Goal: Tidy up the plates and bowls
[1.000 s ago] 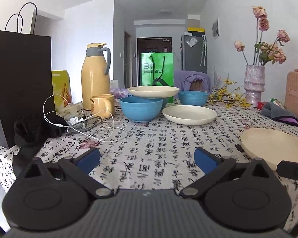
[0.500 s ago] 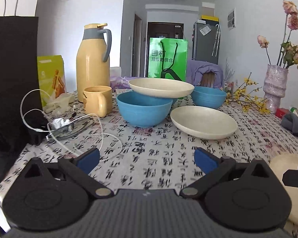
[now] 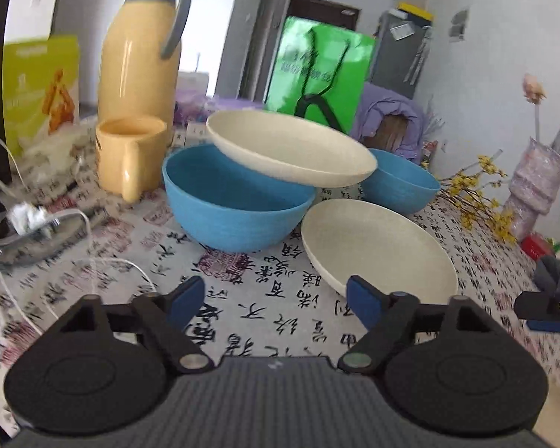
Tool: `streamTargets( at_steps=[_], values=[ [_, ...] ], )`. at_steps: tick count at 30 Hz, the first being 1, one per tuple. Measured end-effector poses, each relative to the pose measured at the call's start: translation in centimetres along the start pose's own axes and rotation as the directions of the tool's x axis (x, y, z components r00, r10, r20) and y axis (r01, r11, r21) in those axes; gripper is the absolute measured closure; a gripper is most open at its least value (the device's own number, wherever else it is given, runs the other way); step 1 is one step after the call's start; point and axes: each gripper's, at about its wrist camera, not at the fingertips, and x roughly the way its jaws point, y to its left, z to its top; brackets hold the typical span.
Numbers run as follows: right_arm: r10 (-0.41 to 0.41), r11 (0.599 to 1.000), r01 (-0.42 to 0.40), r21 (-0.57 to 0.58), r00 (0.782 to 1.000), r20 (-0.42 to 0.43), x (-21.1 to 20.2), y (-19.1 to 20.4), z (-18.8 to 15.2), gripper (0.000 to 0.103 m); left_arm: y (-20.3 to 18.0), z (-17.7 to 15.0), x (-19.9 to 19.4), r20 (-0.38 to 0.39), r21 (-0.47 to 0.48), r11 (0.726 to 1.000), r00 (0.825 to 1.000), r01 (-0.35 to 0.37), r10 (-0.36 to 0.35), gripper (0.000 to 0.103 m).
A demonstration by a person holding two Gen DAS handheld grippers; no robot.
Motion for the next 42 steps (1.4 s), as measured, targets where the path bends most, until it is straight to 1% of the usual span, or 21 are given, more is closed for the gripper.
streamTargets(
  at_steps=[2, 4, 6, 8, 10, 11, 13, 14, 17, 18, 19, 20, 21, 22, 23, 24, 25, 29, 35, 39, 42],
  values=[
    [0.028, 0.998, -0.026, 0.055, 0.999, -0.033, 1.8, -0.8, 1.9, 0.032, -0.3, 0.4, 1.6, -0.024, -0.056, 0.998, 1.0, 0.012, -0.013, 0.026],
    [0.041, 0.993, -0.033, 0.11, 0.997, -0.064, 3.7, -1.6, 3.3, 0.036, -0.9, 0.9, 3.2, -0.041, -0.075, 0.997, 0.999, 0.008, -0.011, 0.028],
    [0.034, 0.987, -0.018, 0.157, 0.995, -0.096, 5.8, -2.4, 4.5, 0.041, -1.6, 1.2, 4.7, -0.044, -0.072, 0.997, 0.999, 0.006, -0.009, 0.03],
    [0.008, 0.982, 0.014, 0.188, 0.993, -0.116, 7.7, -3.1, 5.2, 0.041, -2.0, 1.2, 6.0, -0.067, -0.076, 0.997, 0.998, -0.014, 0.009, 0.035],
    [-0.024, 0.983, 0.046, 0.177, 0.992, -0.124, 9.2, -3.3, 5.7, 0.043, -2.5, 1.1, 7.0, -0.078, -0.079, 0.997, 0.997, -0.011, 0.005, 0.042],
    [-0.041, 0.984, 0.062, 0.169, 0.991, -0.127, 9.8, -3.4, 5.9, 0.044, -2.7, 1.1, 7.4, -0.082, -0.076, 0.997, 0.997, -0.012, 0.006, 0.044],
    [-0.06, 0.985, 0.08, 0.153, 0.99, -0.131, 10.9, -3.5, 6.1, 0.047, -3.0, 1.2, 8.1, -0.08, -0.075, 0.997, 0.997, -0.018, 0.012, 0.052],
    [-0.07, 0.984, 0.09, 0.154, 0.989, -0.132, 11.4, -3.6, 6.1, 0.049, -3.2, 1.2, 8.4, -0.079, -0.075, 0.997, 0.997, -0.018, 0.012, 0.053],
    [-0.061, 0.985, 0.082, 0.151, 0.989, -0.137, 12.5, -3.8, 6.0, 0.056, -3.2, 1.2, 9.0, -0.086, -0.078, 0.997, 0.996, -0.022, 0.015, 0.058],
    [-0.055, 0.986, 0.075, 0.15, 0.989, -0.138, 12.8, -3.9, 5.9, 0.061, -3.3, 1.1, 9.2, -0.089, -0.077, 0.997, 0.996, -0.024, 0.017, 0.062],
    [-0.05, 0.986, 0.071, 0.148, 0.989, -0.14, 13.0, -3.9, 5.9, 0.063, -3.3, 1.1, 9.3, -0.09, -0.075, 0.997, 0.996, -0.027, 0.02, 0.067],
    [-0.051, 0.987, 0.072, 0.147, 0.989, -0.14, 13.3, -3.9, 5.8, 0.064, -3.4, 1.0, 9.4, -0.085, -0.072, 0.997, 0.996, -0.027, 0.021, 0.069],
    [-0.055, 0.987, 0.075, 0.144, 0.989, -0.139, 13.5, -3.9, 5.8, 0.066, -3.3, 0.9, 9.3, -0.081, -0.065, 0.997, 0.996, -0.029, 0.024, 0.075],
    [-0.059, 0.988, 0.077, 0.136, 0.989, -0.133, 13.6, -4.0, 5.7, 0.071, -3.3, 0.9, 9.3, -0.08, -0.06, 0.998, 0.997, -0.027, 0.022, 0.081],
    [-0.062, 0.988, 0.079, 0.13, 0.99, -0.127, 13.6, -3.9, 5.6, 0.073, -3.3, 0.8, 9.3, -0.079, -0.056, 0.998, 0.997, -0.02, 0.016, 0.083],
    [-0.065, 0.988, 0.082, 0.131, 0.99, -0.126, 13.6, -4.0, 5.6, 0.08, -3.3, 0.8, 9.3, -0.079, -0.052, 0.999, 0.997, -0.015, 0.011, 0.086],
    [-0.068, 0.987, 0.085, 0.134, 0.99, -0.126, 13.6, -4.0, 5.6, 0.085, -3.4, 0.8, 9.2, -0.08, -0.049, 0.999, 0.997, -0.02, 0.016, 0.086],
    [-0.076, 0.988, 0.092, 0.123, 0.989, -0.129, 13.5, -4.0, 5.4, 0.091, -3.1, 1.0, 9.1, -0.091, -0.071, 0.997, 0.996, -0.019, 0.012, 0.087],
    [-0.082, 0.99, 0.095, 0.1, 0.989, -0.124, 12.3, -3.4, 4.5, 0.091, -3.0, 0.3, 7.6, -0.088, -0.047, 0.999, 0.996, -0.013, 0.009, 0.087],
    [-0.093, 0.992, 0.1, 0.071, 0.99, -0.102, 10.5, -2.8, 3.5, 0.09, -3.0, -0.3, 6.0, -0.086, -0.035, 0.999, 0.996, -0.006, 0.003, 0.087],
    [-0.085, 0.994, 0.089, 0.056, 0.993, -0.078, 8.8, -2.2, 2.8, 0.09, -2.9, -0.8, 4.5, -0.079, -0.031, 1.0, 0.997, 0.001, -0.003, 0.087]
  ],
)
